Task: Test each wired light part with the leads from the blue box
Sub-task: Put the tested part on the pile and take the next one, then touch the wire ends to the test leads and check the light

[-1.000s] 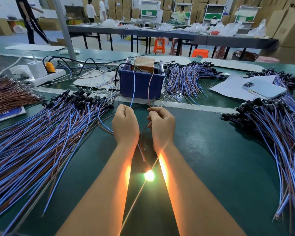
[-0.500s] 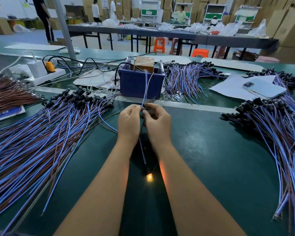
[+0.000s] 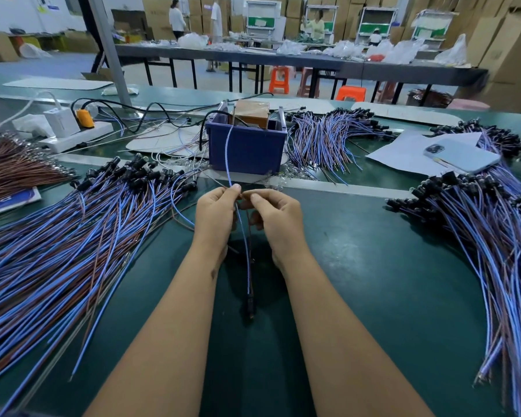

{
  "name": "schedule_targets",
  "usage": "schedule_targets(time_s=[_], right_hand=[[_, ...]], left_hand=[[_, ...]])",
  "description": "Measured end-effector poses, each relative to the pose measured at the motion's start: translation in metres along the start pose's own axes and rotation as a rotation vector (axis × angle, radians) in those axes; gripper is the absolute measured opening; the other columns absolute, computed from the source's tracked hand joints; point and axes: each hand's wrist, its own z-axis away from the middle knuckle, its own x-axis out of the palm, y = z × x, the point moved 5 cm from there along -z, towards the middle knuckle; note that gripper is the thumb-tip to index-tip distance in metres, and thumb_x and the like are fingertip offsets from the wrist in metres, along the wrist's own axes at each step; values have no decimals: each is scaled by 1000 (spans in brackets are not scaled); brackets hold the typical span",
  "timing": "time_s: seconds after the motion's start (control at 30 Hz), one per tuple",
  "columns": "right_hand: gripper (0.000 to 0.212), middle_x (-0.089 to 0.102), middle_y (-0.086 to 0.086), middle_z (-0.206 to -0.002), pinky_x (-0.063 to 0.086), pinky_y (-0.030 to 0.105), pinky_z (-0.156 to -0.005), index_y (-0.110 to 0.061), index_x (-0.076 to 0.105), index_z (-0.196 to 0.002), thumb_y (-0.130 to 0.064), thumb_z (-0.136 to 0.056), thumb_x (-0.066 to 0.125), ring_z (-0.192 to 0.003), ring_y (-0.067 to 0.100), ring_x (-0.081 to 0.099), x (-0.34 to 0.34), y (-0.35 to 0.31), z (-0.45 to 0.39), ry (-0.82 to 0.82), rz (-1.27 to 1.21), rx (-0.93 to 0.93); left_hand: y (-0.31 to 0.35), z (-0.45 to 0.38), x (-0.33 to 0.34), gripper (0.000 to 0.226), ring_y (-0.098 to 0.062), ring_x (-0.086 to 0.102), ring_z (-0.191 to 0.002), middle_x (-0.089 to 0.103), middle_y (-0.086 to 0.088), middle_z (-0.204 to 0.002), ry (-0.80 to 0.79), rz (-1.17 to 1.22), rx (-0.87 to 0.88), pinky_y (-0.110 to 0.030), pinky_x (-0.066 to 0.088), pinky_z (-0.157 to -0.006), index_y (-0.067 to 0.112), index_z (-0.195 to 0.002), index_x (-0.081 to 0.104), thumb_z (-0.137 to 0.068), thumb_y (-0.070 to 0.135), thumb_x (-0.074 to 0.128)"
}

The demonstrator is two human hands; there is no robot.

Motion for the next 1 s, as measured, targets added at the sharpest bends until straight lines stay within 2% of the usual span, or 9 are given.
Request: schedule_targets(time_s=[0.13, 0.23, 0.3, 0.4, 0.5, 0.6, 0.7, 0.9, 1.0], right_hand=[[55, 66, 10, -85, 52, 25, -59, -24, 67, -116, 16, -79, 56, -60, 7, 55, 11, 1, 2, -220, 156, -53], [50, 49, 7, -77, 46, 22, -63, -31, 69, -115, 3, -78, 72, -65, 17, 42, 14, 1, 3, -310, 76, -25], [37, 51, 5, -74, 41, 19, -66, -28, 72, -110, -5, -82, 73, -66, 16, 43, 15, -1, 5, -332, -9, -1], [16, 65, -10, -71, 42, 14, -60, -24, 72, -102, -16, -94, 61, -62, 3, 53, 9, -4, 6, -224, -175, 30], [23, 63, -10, -72, 39, 18, -54, -23, 70, -89, -26, -100, 50, -55, 4, 48, -7, -1, 3, 12, -239, 73], [32, 69, -5, -75, 46, 21, -56, -16, 58, -82, -27, -104, 39, -60, 8, 59, -20, 3, 5, 136, -374, 136], [35, 67, -3, -60, 47, 22, -50, -14, 50, -78, -26, -106, 33, -51, 9, 58, -40, 0, 9, 202, -460, 212], [33, 39, -5, -44, 23, 23, -45, -12, 50, -79, -21, -106, 33, -41, 8, 31, -132, -38, 2, 277, -183, 200], [33, 36, -4, -47, 24, 20, -41, -10, 57, -86, -25, -106, 35, -39, 7, 30, -184, -68, 3, 270, 25, 159]], left_hand=[[2, -2, -4, 36, -8, 32, -40, 39, 7, -47, 59, 231, -56, -19, 35, -44, 16, -63, 46, -98, 18, 52], [2, -2, -10, 30, -6, 37, -40, 43, 6, -51, 102, 331, -98, -18, 35, -39, 15, -69, 50, -99, 19, 52], [2, -1, -12, 25, -6, 43, -42, 49, 4, -54, 115, 365, -120, -18, 39, -39, 13, -75, 54, -99, 19, 52], [3, 1, -10, 18, -5, 51, -44, 59, 5, -55, 106, 402, -100, -16, 46, -44, 14, -79, 55, -98, 14, 55], [4, 8, -2, 13, -5, 55, -46, 67, 1, -61, 36, 388, -83, -15, 48, -47, 16, -84, 58, -95, 9, 58], [8, 18, 9, 10, -5, 57, -48, 70, -1, -64, -42, 276, -29, -15, 50, -51, 14, -85, 62, -93, 7, 61], [19, 32, 23, 7, -6, 57, -51, 71, 0, -65, -165, 31, 106, -15, 49, -55, 10, -81, 67, -86, 5, 68], [25, 100, 104, 18, 0, 58, -61, 67, 8, -67, -561, -339, 444, -15, 48, -64, 12, -77, 72, -76, -5, 76], [29, 135, 152, 22, -6, 65, -71, 69, 14, -77, -648, -472, 694, -24, 55, -71, 19, -85, 76, -76, 0, 70]])
